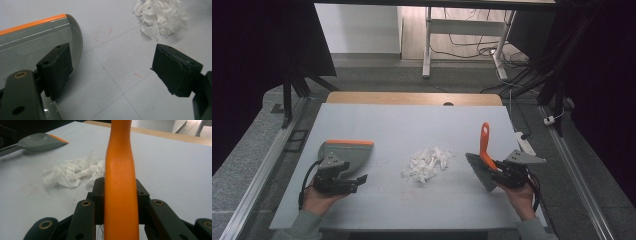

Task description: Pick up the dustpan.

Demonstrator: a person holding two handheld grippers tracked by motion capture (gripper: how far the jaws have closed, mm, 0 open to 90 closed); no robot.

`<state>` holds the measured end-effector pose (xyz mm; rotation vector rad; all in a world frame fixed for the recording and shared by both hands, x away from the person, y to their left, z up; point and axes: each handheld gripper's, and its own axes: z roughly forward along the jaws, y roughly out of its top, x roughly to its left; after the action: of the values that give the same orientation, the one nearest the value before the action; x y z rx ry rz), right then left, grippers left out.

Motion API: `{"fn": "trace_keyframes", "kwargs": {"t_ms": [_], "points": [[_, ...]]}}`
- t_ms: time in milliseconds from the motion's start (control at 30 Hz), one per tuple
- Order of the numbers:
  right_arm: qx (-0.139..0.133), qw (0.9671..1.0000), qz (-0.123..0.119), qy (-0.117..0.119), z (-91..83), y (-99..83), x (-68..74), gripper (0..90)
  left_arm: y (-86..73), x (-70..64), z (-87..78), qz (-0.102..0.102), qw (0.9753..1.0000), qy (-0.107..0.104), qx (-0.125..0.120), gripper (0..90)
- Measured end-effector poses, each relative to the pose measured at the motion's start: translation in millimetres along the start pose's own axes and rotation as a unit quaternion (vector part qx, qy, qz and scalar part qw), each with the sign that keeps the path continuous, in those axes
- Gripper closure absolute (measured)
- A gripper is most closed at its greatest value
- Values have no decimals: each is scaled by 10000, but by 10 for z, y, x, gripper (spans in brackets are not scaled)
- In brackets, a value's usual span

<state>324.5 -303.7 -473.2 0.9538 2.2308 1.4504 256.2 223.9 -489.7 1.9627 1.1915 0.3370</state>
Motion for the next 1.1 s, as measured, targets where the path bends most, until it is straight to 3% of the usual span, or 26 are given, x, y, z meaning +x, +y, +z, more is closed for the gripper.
{"fn": "trace_keyframes", "kwargs": {"t_ms": [733, 833, 1100], "points": [[-49, 10000, 3, 0, -9, 34, 29, 700, 70, 0, 4, -58, 9997, -234, 53, 174], [-87, 10000, 30, 27, -21, 29, 40, 700, 82, 1, -7, -75, 9997, -205, 63, 175], [-44, 10000, 58, 44, -20, 5, 23, 701, 156, -76, -70, 106, 9998, -105, 111, 177]]}}
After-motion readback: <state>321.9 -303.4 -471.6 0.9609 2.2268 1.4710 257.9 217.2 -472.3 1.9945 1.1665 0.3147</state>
